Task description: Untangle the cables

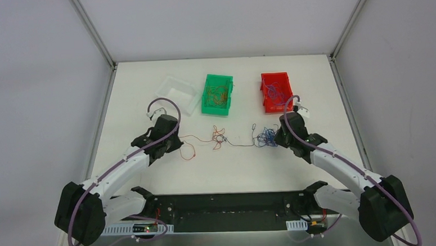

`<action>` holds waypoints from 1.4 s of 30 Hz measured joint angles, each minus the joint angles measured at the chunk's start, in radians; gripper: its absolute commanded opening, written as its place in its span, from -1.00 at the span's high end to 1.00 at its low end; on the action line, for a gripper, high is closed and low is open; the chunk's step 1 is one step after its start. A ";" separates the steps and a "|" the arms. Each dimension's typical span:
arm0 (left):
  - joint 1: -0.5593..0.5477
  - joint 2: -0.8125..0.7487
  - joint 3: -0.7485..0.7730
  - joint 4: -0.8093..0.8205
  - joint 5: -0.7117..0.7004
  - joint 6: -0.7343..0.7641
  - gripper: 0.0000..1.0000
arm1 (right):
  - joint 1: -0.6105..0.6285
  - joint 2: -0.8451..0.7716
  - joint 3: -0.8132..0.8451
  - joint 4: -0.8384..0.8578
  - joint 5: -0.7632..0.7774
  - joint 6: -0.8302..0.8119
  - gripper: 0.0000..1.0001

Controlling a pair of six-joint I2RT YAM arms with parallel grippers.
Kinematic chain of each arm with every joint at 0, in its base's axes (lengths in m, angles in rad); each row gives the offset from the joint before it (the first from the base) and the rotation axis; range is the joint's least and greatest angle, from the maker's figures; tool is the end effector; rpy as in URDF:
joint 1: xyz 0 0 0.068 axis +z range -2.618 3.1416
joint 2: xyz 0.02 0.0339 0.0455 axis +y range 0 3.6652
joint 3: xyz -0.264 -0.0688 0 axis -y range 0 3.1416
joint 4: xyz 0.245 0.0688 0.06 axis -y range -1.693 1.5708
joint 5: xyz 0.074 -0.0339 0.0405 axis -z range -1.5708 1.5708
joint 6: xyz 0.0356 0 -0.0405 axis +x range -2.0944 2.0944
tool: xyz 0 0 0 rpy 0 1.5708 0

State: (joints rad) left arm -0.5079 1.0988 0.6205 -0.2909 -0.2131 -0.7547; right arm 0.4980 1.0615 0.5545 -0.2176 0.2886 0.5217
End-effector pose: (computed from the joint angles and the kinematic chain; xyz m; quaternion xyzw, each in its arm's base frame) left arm 0.1987 -0.1020 0.2135 -0.1539 0.9035 -0.1499 0.3710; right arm 0.1942 0.0941 0.2058 0.0697 0.9016 0.0839 0.4186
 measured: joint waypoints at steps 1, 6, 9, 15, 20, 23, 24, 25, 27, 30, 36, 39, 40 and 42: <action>0.002 -0.012 0.000 -0.013 -0.016 -0.007 1.00 | -0.010 -0.008 -0.003 -0.007 0.001 0.007 1.00; 0.006 -0.058 0.000 -0.051 -0.050 -0.015 1.00 | -0.037 -0.038 -0.010 -0.024 -0.010 0.018 1.00; 0.006 -0.072 0.000 -0.060 -0.054 -0.013 1.00 | -0.038 -0.046 -0.010 -0.024 -0.017 0.017 1.00; 0.006 -0.082 0.017 -0.090 -0.068 0.013 1.00 | -0.043 -0.053 -0.010 -0.037 0.007 0.021 1.00; 0.020 -0.079 0.081 -0.172 -0.164 0.016 1.00 | -0.072 -0.076 -0.010 -0.097 0.112 0.066 1.00; 0.065 -0.093 0.103 -0.219 -0.219 -0.002 1.00 | -0.107 -0.108 -0.010 -0.136 0.169 0.093 1.00; 0.081 -0.106 0.103 -0.233 -0.232 -0.011 1.00 | -0.119 -0.121 -0.010 -0.146 0.180 0.096 1.00; 0.093 -0.118 0.103 -0.248 -0.243 -0.017 1.00 | -0.128 -0.131 -0.010 -0.151 0.183 0.095 1.00; 0.104 -0.140 0.103 -0.259 -0.244 -0.017 1.00 | -0.141 -0.150 -0.010 -0.153 0.164 0.075 0.96; 0.104 -0.149 0.105 -0.246 -0.183 0.010 1.00 | -0.141 -0.160 -0.010 -0.132 0.060 0.026 0.64; 0.103 -0.142 0.124 -0.196 0.010 0.092 1.00 | -0.035 -0.102 0.029 -0.102 -0.087 -0.084 0.08; 0.103 -0.142 0.135 -0.180 0.058 0.114 1.00 | 0.067 -0.030 0.102 -0.111 -0.083 -0.132 -0.23; 0.103 -0.142 0.136 -0.176 0.068 0.117 1.00 | 0.089 -0.014 0.123 -0.110 -0.083 -0.142 -0.33; 0.103 -0.142 0.137 -0.169 0.087 0.123 1.00 | 0.138 0.019 0.174 -0.110 -0.084 -0.169 -0.48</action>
State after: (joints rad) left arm -0.4049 0.9565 0.7578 -0.4599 -0.1261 -0.6319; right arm 0.6365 1.0801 0.7288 -0.3279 0.2043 0.3527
